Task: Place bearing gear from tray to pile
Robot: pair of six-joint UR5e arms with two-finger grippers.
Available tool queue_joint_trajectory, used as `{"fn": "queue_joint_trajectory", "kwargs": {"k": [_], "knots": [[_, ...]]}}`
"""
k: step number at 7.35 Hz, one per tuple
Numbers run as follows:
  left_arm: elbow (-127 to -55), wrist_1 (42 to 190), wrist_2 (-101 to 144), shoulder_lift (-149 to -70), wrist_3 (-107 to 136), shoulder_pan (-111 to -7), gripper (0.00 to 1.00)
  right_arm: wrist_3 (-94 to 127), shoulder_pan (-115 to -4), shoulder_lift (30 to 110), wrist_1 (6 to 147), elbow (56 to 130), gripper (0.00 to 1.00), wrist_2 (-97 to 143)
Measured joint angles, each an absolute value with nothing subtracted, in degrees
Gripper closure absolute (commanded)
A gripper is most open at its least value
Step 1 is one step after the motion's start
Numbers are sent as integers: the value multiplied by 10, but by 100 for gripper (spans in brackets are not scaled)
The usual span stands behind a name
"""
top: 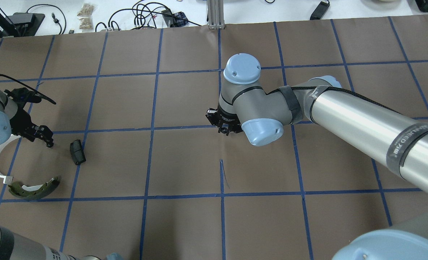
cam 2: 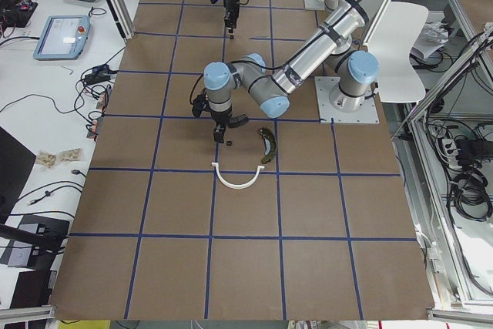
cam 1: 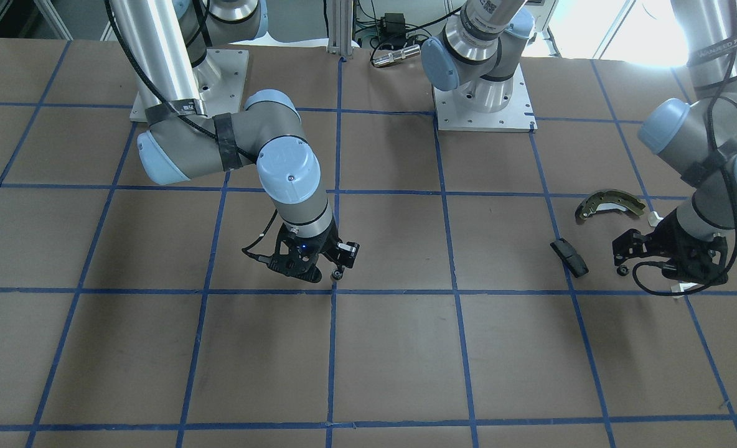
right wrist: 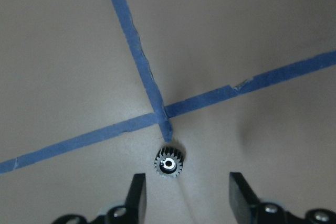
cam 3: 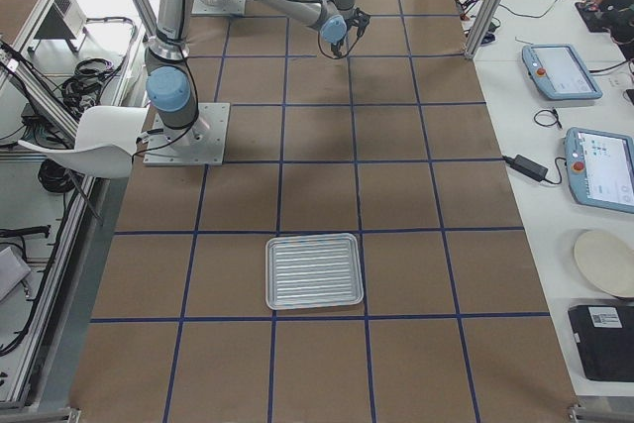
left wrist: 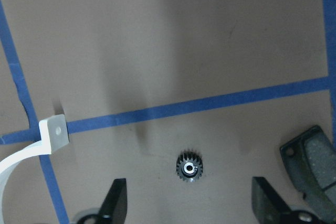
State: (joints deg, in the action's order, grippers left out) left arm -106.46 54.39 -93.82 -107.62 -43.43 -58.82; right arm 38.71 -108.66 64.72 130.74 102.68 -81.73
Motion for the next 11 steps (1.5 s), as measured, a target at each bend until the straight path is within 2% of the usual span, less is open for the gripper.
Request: {"fn": "queue_joint_trajectory", "kwargs": {"k": [3,7,9,11], "knots": [[-1038,591,-940,-1046,-281,-724,0,333,-1016,733,1264,1018,0,-829],[-1035,599,-933,-1055,-112,-871,0,139,-894,879,1093,981,0,-885],[-1035,592,-894,-1071,-25,-931,0,104,-886,896,986,897,0,-932],[-1036,570,-880,-1100,45,-1000,0,97,-891,883,937,850,0,-929]]}}
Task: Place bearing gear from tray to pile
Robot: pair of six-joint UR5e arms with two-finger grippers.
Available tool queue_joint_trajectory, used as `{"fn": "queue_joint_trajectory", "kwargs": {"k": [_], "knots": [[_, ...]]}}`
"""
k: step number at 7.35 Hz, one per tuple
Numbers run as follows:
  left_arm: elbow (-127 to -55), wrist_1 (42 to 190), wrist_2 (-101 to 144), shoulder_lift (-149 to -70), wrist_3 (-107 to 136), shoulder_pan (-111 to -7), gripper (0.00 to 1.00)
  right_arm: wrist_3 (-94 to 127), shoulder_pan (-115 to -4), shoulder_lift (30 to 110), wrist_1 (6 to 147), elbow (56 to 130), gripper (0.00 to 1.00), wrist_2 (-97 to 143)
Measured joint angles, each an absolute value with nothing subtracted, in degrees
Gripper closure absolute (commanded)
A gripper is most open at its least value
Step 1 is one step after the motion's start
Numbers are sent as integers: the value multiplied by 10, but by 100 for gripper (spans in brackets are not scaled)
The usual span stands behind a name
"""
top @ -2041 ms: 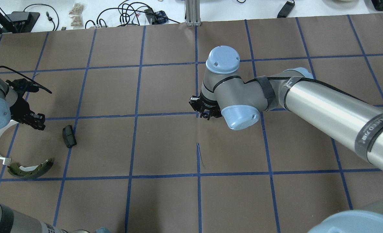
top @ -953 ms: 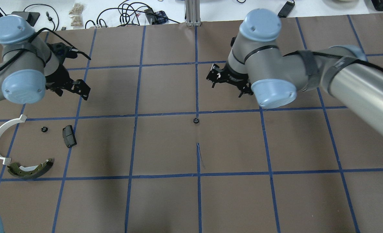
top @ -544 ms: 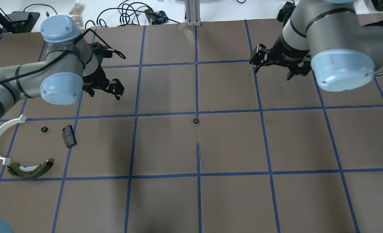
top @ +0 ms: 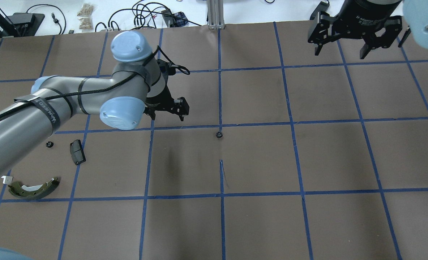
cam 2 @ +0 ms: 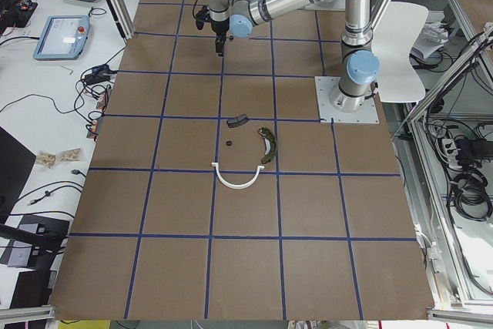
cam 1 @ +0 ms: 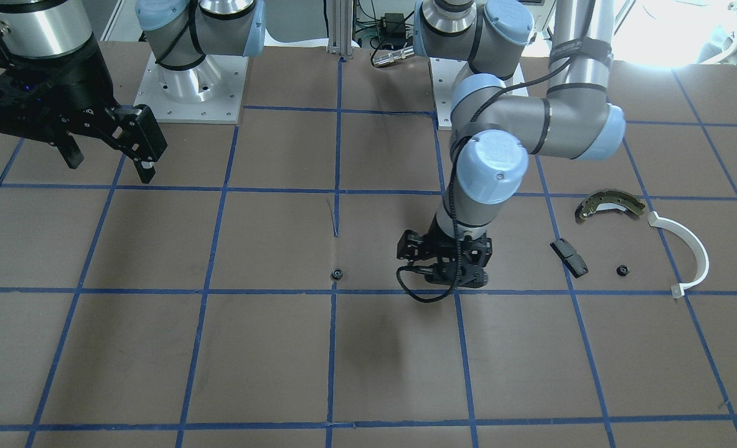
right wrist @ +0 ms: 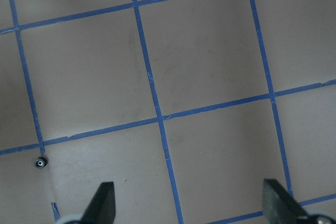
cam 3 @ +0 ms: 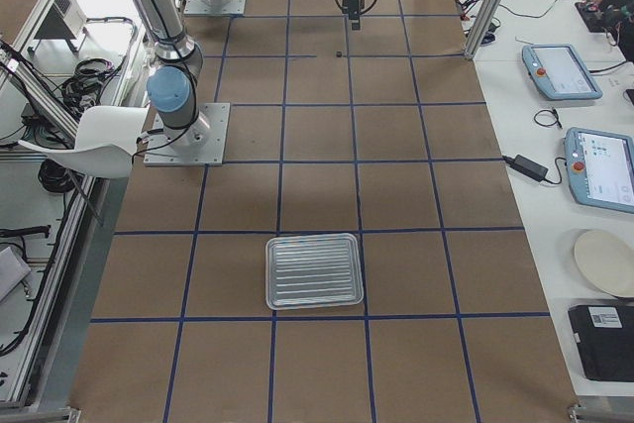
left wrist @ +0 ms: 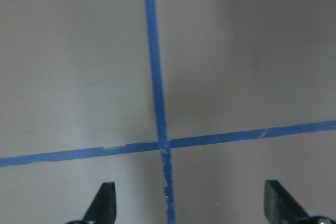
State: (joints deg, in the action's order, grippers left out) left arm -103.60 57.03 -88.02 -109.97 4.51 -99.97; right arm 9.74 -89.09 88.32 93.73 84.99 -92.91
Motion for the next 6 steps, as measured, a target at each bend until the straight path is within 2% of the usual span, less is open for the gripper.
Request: {"fn": "queue_joint_trajectory", "kwargs": {"k": [2,5,6], "knots": [[-1027,528,-877,-1139,133,-1056,0,100,-898,889,922,848,0,-931],[-976,507,-884,-1204,236,-1116,0,97,-907,893,940,864,0,-923],[-972,505,-894,-1220,257,-1129,3,96,-911,894,944,865,0,-922]]}}
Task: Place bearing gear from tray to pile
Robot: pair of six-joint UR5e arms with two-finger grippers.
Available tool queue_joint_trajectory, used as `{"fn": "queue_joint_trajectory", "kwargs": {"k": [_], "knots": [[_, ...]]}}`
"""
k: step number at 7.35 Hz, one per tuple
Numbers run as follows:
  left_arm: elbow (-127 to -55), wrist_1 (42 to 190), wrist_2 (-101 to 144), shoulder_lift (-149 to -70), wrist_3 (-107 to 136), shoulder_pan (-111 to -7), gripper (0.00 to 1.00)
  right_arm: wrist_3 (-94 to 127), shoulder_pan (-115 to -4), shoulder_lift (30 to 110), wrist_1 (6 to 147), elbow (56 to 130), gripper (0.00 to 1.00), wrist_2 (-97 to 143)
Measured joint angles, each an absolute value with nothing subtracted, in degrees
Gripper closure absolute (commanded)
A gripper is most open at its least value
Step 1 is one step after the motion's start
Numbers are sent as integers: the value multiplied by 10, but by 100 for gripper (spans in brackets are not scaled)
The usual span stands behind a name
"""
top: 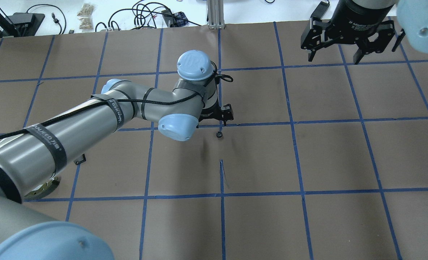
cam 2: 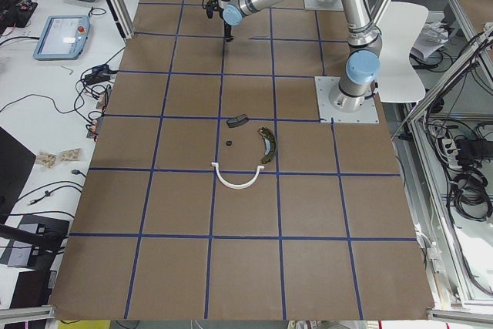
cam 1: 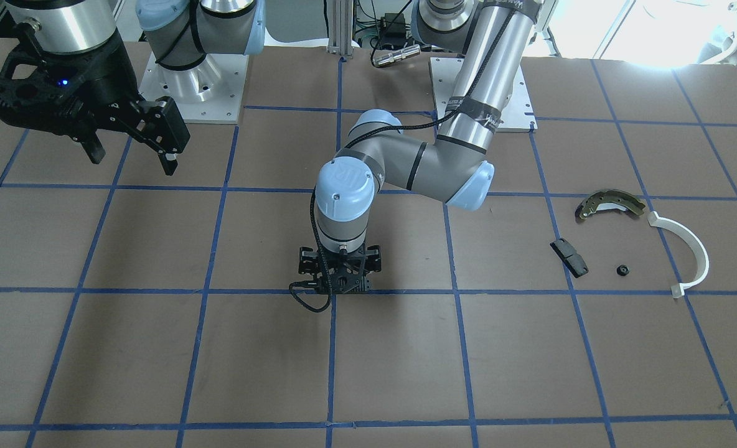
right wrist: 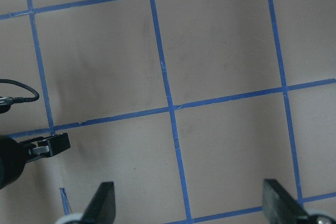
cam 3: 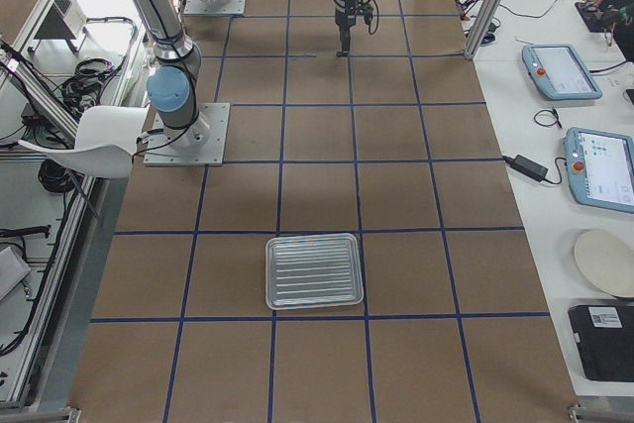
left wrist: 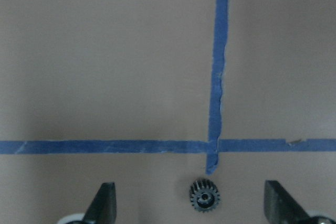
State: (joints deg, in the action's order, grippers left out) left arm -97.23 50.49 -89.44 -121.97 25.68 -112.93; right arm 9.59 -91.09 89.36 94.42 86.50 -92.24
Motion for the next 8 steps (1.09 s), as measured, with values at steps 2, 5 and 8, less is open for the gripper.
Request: {"fn": "queue_joint_trajectory", "kwargs": {"k": [2,5,8], "knots": [[-970,505,-905,-1232,277,-1145,39,95,-918,894,946,866,0,-923],[-972,510,-907,-1223,275,-1146,95,95,-920,894,947,867,0,-924],[-972,513,-906,-1216,274,-1139,100,95,-920,894,947,867,0,-926]]}}
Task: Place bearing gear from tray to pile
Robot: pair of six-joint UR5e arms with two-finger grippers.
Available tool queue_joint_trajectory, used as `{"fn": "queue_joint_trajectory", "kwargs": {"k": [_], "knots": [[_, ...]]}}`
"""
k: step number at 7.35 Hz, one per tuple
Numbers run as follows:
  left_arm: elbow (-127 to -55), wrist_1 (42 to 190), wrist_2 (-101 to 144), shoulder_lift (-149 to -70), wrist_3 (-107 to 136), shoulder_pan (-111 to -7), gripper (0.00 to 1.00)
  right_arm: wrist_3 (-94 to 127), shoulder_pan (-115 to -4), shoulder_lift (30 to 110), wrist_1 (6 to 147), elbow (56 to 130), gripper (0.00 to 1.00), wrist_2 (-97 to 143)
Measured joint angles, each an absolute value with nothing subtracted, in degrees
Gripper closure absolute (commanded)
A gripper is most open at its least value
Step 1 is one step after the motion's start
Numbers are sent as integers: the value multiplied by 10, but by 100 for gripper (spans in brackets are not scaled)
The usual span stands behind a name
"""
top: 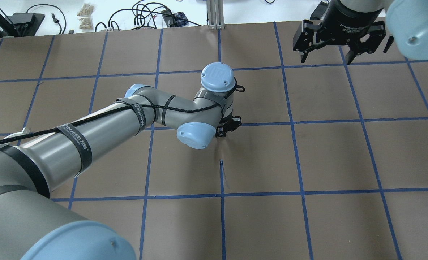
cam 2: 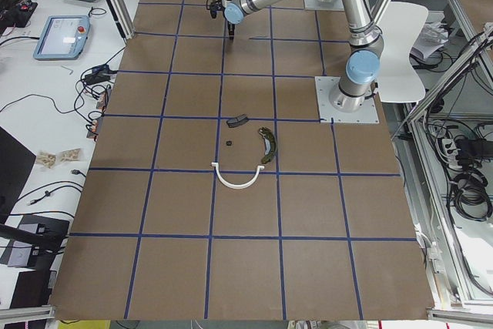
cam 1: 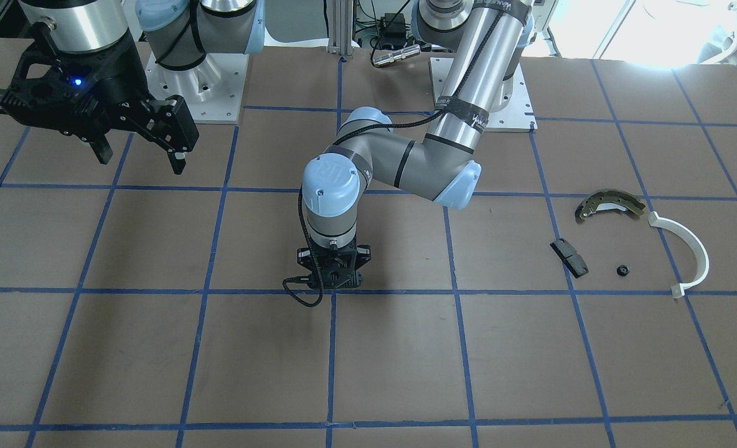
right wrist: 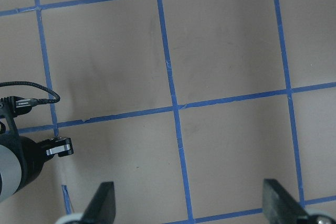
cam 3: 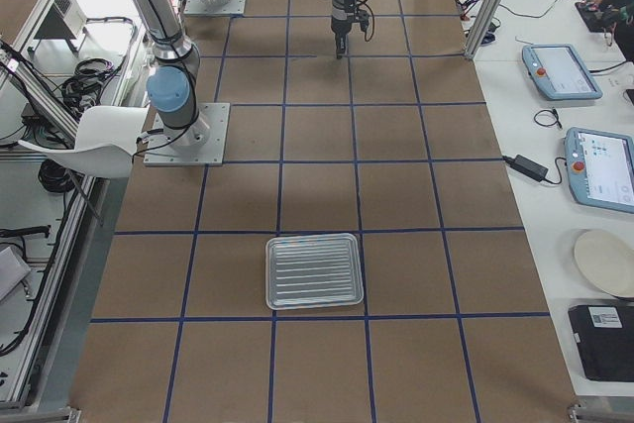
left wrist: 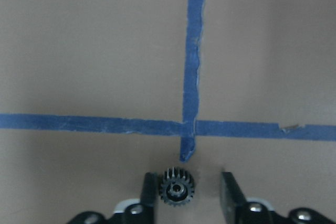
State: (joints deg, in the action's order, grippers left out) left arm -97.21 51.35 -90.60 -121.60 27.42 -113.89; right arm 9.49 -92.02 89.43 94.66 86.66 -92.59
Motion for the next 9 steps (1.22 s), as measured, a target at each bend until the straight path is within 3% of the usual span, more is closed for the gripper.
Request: {"fn": "queue_joint_trajectory", "kwargs": {"k": [2,4,9], "knots": [[-961,563,-904,-1190,256,-1106,100,95,-921,895,947,867,0,-926],[-972,648,-904,-1129,142,-1007,100,95,-921,895,947,867,0,-926],[-1060,681,-978,-1029,-227,-747,100,95,-922,895,947,867,0,-926]]}}
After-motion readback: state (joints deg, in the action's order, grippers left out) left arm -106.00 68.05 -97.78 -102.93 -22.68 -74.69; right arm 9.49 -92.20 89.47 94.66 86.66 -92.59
